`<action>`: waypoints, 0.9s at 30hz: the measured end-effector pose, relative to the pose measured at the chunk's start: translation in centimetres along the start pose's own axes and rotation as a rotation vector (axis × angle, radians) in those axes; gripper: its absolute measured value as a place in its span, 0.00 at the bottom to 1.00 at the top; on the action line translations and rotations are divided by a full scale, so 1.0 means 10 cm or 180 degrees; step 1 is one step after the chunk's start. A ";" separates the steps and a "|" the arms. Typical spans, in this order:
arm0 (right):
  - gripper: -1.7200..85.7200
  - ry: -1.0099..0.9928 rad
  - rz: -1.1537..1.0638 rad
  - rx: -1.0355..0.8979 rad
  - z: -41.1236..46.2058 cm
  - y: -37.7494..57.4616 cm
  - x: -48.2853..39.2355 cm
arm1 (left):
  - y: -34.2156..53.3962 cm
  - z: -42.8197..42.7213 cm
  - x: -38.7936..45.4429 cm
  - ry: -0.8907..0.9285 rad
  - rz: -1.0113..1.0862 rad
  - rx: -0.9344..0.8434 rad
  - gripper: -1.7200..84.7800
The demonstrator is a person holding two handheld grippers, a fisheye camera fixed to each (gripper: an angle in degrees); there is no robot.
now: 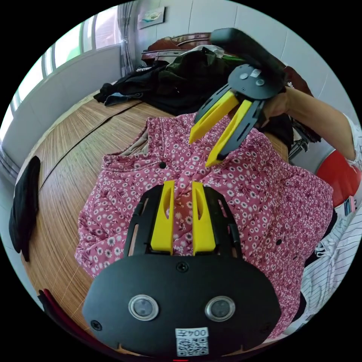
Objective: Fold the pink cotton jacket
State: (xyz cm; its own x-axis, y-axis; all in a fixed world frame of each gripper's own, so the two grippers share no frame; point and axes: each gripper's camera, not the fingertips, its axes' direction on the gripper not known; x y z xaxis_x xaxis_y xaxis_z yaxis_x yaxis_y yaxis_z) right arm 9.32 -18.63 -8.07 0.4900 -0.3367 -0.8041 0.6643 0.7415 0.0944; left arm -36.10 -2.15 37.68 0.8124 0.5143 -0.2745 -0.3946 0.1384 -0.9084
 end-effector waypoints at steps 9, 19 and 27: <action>0.07 -0.0233 -0.0189 -0.0253 0.20 -0.27 -0.02 | 0.34 -0.68 0.17 -0.0698 -0.0437 0.1008 0.03; 0.09 -0.0150 0.0362 0.0613 -0.43 0.08 0.36 | 0.56 -1.23 0.20 -0.0712 -0.0685 0.1572 0.02; 0.09 0.0542 0.1400 0.1229 -0.48 0.71 0.46 | 0.39 -0.93 0.00 -0.0602 -0.0935 0.1113 0.02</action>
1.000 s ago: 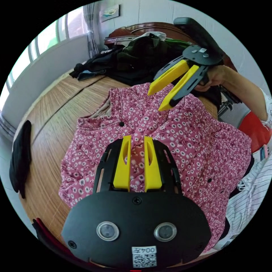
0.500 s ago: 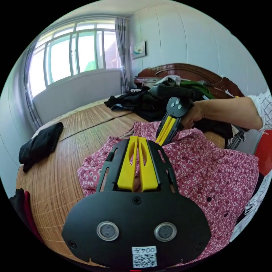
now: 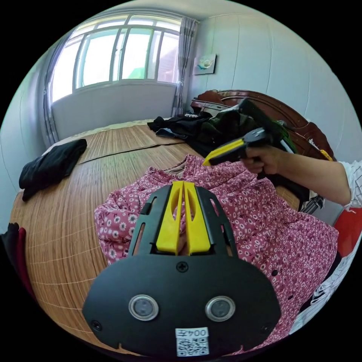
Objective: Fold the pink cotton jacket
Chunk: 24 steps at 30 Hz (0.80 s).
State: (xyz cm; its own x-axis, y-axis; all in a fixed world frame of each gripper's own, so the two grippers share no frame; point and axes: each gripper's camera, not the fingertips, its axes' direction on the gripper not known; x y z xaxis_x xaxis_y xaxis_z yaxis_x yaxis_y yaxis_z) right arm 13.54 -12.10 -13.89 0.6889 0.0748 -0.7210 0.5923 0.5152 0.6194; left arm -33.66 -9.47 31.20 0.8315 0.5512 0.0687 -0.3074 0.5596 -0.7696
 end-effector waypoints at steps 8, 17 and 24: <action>0.07 -0.1094 0.0843 0.0689 -0.89 1.43 0.87 | -0.14 0.36 0.04 -0.0083 0.0098 -0.0567 0.02; 0.15 -0.1472 0.1507 0.0140 -0.61 2.59 0.98 | -0.28 0.18 0.41 0.0124 0.0440 -0.0359 0.02; 0.06 -0.0889 0.0888 0.0317 -0.98 2.47 0.54 | -0.21 -0.13 0.33 -0.0025 0.0266 -0.0119 0.02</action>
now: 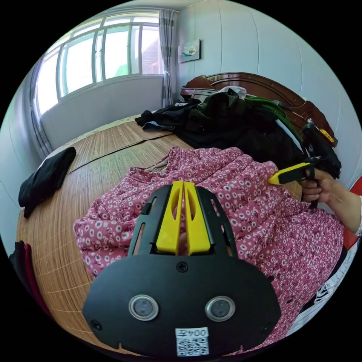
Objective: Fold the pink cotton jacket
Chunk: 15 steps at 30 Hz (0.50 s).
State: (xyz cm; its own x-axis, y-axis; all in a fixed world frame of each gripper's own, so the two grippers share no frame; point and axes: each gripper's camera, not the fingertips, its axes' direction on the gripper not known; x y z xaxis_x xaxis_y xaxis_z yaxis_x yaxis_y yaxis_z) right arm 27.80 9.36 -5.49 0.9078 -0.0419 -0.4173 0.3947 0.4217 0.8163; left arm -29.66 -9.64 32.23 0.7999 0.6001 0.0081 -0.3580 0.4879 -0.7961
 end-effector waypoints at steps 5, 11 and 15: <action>0.06 0.0751 -0.0491 -0.0009 -0.12 -0.11 -0.20 | 0.04 -0.23 -0.11 -0.0211 -0.0215 0.0304 0.02; 0.09 0.0331 0.0340 0.0194 -0.02 0.12 0.41 | 0.11 -0.08 -0.13 -0.0247 -0.0205 0.0040 0.02; 0.09 0.0211 -0.0061 0.0962 -0.45 0.34 0.11 | 0.10 -0.47 -0.22 -0.0303 -0.0210 0.0405 0.02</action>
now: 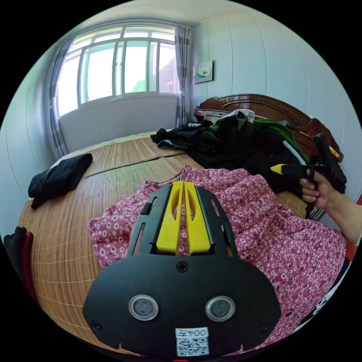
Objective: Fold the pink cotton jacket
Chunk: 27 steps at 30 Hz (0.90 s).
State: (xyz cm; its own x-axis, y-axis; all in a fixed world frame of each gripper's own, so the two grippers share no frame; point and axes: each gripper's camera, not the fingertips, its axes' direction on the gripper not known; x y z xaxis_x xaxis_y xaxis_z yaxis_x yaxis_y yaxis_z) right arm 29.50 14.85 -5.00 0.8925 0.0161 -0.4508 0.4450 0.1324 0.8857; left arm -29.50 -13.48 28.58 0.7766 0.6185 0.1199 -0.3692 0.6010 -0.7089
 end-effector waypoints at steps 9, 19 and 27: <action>0.02 -0.0089 -0.0118 -0.1134 1.17 0.13 0.25 | 0.86 0.18 -1.49 0.0367 -0.2349 -0.0055 0.02; 0.08 0.0158 -0.0278 -0.0349 0.32 0.19 -0.13 | 0.68 -0.49 -1.07 0.0210 -0.1737 0.0101 0.02; 0.14 0.0599 -0.0407 -0.0437 -0.42 0.62 -0.16 | 1.39 -1.28 -0.43 -0.0258 -0.0248 -0.0472 0.07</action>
State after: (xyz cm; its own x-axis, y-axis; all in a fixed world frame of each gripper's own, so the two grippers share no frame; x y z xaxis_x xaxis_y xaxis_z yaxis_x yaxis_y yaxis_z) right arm 30.51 19.78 0.80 0.7944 0.1728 -0.5822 0.5277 0.2782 0.8026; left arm -31.38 -14.27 9.33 0.7539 0.6154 0.2300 -0.2255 0.5712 -0.7892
